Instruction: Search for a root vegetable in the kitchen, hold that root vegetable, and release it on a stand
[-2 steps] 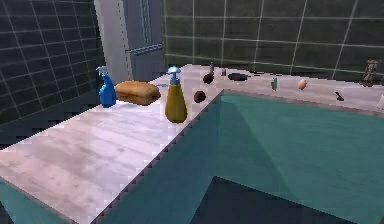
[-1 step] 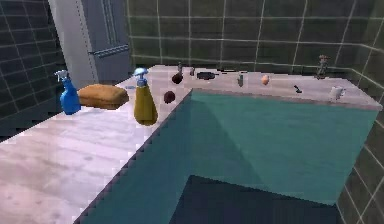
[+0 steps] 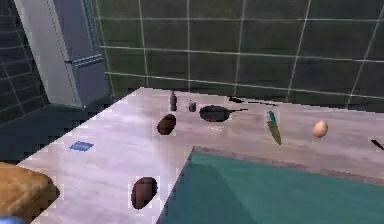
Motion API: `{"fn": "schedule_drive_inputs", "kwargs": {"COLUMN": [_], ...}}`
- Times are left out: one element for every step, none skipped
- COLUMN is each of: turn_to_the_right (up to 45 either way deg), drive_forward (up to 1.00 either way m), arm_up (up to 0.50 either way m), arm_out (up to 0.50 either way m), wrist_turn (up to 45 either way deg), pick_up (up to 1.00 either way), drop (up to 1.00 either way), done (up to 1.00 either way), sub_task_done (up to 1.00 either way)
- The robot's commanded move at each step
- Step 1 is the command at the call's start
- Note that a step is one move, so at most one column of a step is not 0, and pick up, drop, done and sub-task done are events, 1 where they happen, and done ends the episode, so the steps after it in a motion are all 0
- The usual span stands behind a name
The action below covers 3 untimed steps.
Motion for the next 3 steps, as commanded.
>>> {"fn": "schedule_drive_inputs", "kwargs": {"turn_to_the_right": [-45.0, -45.0, -15.0], "drive_forward": [0.00, 0.00, 0.00], "arm_up": [0.00, 0.00, 0.00], "arm_out": [0.00, 0.00, 0.00], "wrist_turn": [0.0, 0.0, 0.0], "pick_up": [0.00, 0.00, 0.00], "drop": [0.00, 0.00, 0.00], "done": [0.00, 0.00, 0.00], "sub_task_done": [0.00, 0.00, 0.00]}}
